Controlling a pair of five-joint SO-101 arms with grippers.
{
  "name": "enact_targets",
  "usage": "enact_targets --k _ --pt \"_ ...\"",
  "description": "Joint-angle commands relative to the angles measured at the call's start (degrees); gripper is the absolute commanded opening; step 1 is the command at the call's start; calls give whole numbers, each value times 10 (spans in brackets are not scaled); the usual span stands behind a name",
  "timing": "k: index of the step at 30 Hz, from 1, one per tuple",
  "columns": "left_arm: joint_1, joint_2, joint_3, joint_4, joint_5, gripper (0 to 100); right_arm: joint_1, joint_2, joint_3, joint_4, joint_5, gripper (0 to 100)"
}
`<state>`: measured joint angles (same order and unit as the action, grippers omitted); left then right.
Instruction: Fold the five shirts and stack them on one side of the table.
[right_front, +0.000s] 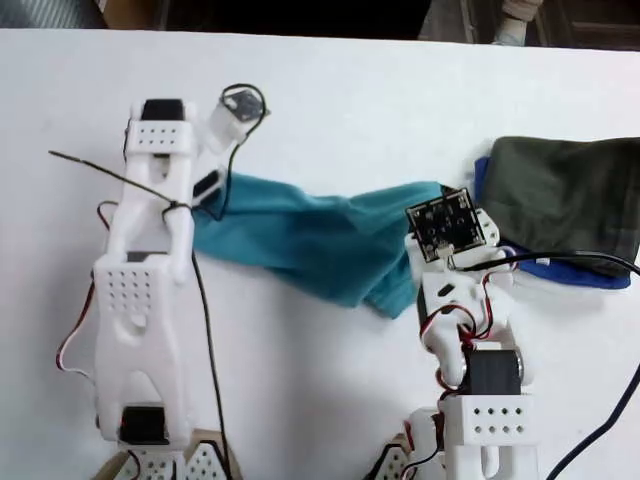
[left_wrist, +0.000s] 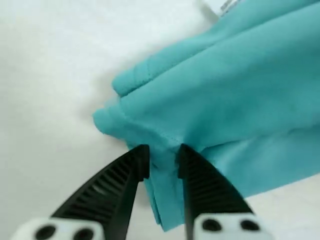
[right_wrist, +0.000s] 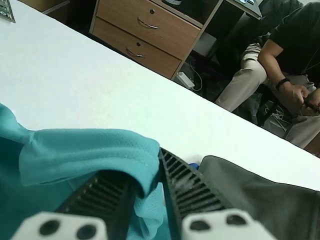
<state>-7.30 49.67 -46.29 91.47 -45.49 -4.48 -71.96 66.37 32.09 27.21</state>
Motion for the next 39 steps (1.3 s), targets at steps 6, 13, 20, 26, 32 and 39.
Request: enact_targets --k 6,13,20,26,32,39 --pt "-1 -10 -140 105 5 26 7 -7 -4 1 -4 21" --pt "-13 -26 -114 108 21 31 7 -10 -4 1 -4 21" --pt "-10 4 -46 62 51 180 7 -8 -3 1 -4 21" --pt "-5 38 -97 62 60 179 7 -7 -3 1 -4 21" --pt "-1 84 -122 59 57 139 7 -8 -3 1 -4 21" --pt "0 109 -197 84 61 28 7 -7 -3 1 -4 21"
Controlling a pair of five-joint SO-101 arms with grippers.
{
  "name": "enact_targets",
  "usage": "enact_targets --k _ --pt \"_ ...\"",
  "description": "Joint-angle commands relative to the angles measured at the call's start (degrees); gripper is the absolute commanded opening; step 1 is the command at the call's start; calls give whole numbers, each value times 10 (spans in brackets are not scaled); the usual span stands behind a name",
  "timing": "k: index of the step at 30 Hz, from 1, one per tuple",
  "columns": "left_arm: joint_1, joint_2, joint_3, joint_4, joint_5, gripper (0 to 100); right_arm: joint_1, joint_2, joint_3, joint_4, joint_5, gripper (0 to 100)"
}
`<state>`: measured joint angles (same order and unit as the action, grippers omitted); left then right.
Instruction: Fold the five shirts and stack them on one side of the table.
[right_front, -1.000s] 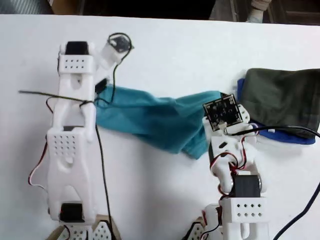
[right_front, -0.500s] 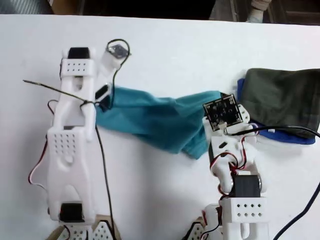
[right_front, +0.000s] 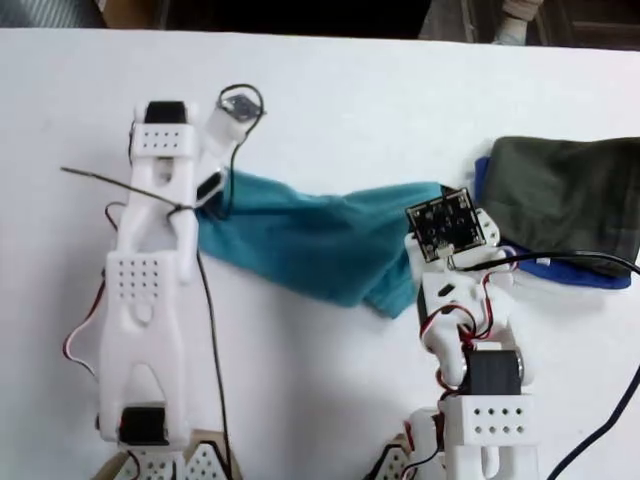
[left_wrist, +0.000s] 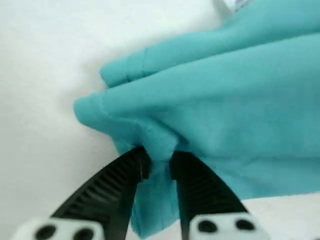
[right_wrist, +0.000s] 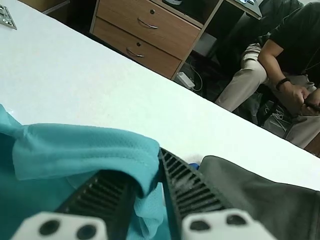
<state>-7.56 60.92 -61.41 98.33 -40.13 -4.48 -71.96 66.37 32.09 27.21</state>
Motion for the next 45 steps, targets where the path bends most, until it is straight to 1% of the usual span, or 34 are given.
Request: enact_targets --k 1,5,9,11,13,20,23,25,29,33,39,41,42,44,45 --pt "3 -4 -60 25 7 24 7 -7 -3 1 -4 21" --pt "1 -4 -99 39 7 54 7 -7 -3 1 -4 21" --pt "1 -2 -102 37 7 133 7 -7 -3 1 -4 21" --pt "2 3 -105 34 7 153 7 -7 -3 1 -4 21" --pt "3 3 -102 19 8 154 7 -7 -3 1 -4 21" --pt "3 3 -108 8 10 154 7 -7 -3 1 -4 21" --pt "4 -4 -109 7 44 154 7 -7 -3 1 -4 21" --pt "9 -4 -131 11 59 154 7 -7 -3 1 -4 21" --pt "18 -4 -139 -4 88 154 7 -7 -3 1 -4 21" --pt "25 2 -117 -33 100 154 7 -7 -3 1 -4 21" --pt "23 36 -110 -52 100 154 7 -7 -3 1 -4 21" --pt "24 40 -111 -59 101 143 7 -7 -1 1 -4 21" --pt "24 40 -111 -60 101 116 7 -7 4 1 -4 21" --pt "25 38 -117 -60 102 23 7 -7 13 0 -4 21" --pt "25 39 -131 -55 102 22 7 -7 19 0 -4 21"
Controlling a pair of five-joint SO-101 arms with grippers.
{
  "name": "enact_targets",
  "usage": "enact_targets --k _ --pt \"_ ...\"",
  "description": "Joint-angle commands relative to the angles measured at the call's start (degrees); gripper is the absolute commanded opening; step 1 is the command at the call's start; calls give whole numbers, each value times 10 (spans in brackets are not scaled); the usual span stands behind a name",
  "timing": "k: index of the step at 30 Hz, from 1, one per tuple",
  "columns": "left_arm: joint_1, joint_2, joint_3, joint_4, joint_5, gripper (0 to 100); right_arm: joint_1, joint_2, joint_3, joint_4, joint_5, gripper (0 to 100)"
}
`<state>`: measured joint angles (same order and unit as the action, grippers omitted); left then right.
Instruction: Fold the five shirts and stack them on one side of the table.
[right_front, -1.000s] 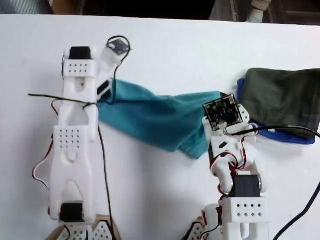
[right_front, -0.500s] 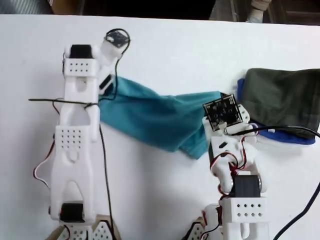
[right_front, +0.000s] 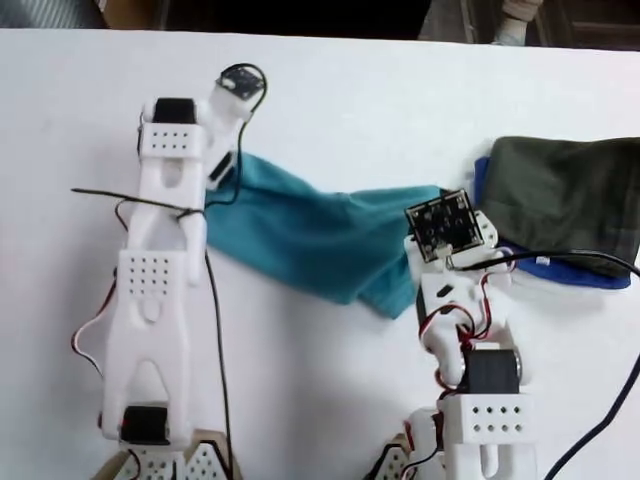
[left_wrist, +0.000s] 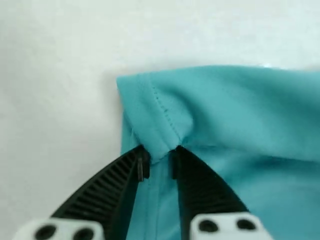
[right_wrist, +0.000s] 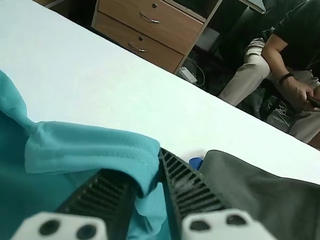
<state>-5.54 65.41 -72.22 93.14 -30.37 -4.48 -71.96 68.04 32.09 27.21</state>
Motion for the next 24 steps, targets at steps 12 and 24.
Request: enact_targets --k 12,24 --pt "-12 -11 -225 94 11 26 7 -11 -13 -21 -4 21" --pt "-33 -313 15 95 11 25 3 -5 -218 -25 -4 20"
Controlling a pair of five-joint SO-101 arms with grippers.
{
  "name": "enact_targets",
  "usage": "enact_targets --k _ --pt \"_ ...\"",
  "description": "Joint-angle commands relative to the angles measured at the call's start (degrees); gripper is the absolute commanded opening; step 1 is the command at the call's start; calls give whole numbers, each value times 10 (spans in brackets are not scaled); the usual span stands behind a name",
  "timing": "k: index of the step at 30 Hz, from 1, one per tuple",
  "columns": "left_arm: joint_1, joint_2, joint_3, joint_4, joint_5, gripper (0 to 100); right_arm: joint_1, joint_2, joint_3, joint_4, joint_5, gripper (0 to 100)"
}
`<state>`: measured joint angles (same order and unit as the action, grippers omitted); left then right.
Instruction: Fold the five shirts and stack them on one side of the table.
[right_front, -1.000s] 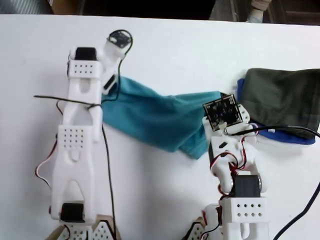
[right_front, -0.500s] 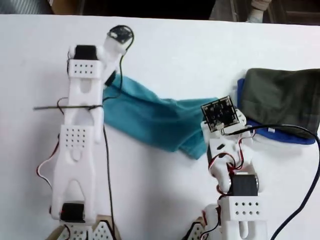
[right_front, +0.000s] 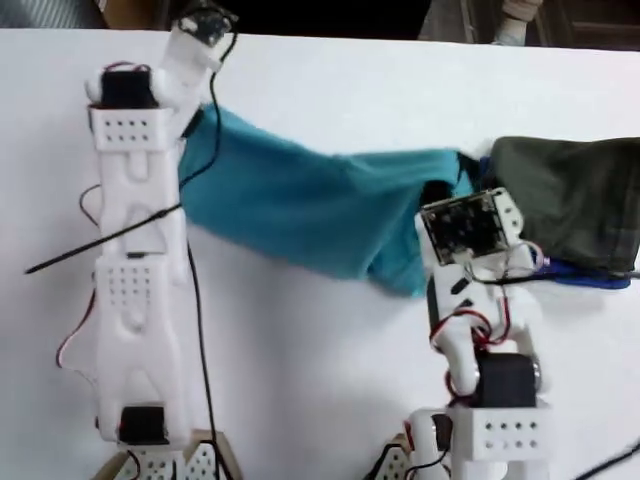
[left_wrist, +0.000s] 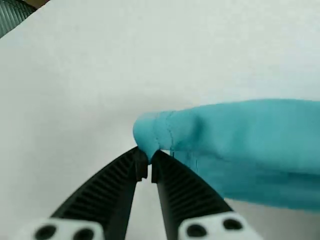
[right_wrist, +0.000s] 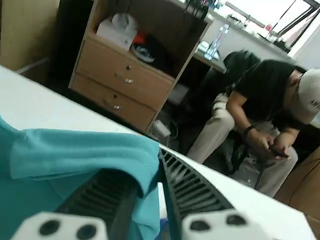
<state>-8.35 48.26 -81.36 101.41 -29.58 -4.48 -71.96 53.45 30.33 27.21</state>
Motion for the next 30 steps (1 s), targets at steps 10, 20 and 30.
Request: enact_targets --k 10,20,30 --pt "-47 -556 538 11 -1 25 3 112 -310 247 -4 20" --pt "-79 -800 669 9 -2 25 3 243 -553 415 -4 20" --pt "-101 -852 629 11 -1 25 2 256 -734 395 39 20"
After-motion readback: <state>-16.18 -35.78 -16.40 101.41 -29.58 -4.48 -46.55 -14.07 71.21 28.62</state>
